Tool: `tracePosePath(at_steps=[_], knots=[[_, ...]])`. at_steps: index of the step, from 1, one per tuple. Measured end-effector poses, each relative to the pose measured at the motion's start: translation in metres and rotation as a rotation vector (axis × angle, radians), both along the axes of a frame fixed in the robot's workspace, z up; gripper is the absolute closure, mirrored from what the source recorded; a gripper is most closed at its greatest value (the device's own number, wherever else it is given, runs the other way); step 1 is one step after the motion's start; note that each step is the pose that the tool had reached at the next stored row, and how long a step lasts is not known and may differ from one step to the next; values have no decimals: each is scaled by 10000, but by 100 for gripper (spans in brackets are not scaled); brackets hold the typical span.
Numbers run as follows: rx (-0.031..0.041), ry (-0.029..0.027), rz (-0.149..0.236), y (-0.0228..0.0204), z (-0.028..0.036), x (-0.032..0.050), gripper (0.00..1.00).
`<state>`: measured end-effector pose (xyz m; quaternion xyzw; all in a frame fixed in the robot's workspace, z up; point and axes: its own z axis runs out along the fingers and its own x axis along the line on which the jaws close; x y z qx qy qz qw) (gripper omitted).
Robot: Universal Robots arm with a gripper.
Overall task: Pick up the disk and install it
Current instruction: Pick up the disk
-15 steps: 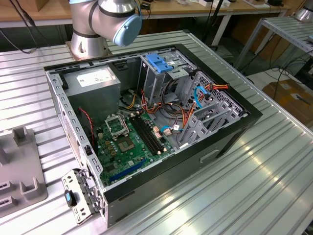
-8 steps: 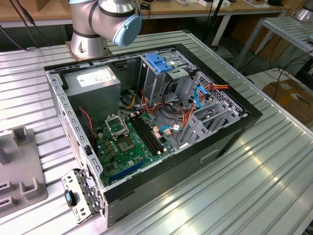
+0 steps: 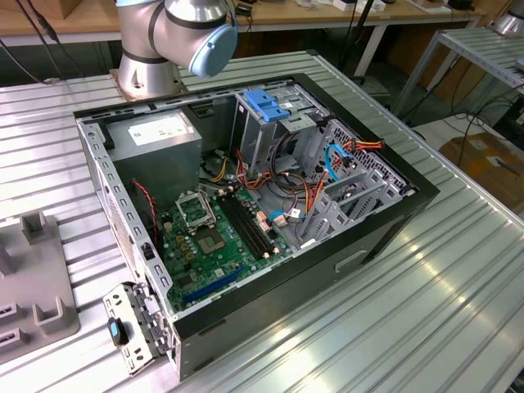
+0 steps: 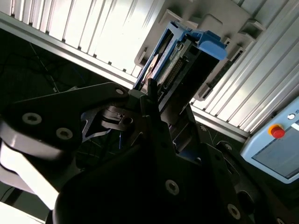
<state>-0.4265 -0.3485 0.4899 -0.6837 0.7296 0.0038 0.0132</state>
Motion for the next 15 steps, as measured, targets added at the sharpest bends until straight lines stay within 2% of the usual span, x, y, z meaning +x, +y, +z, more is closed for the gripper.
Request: tracePosePath(at_steps=[15], knots=[[0, 0, 0, 0, 0, 48, 65]])
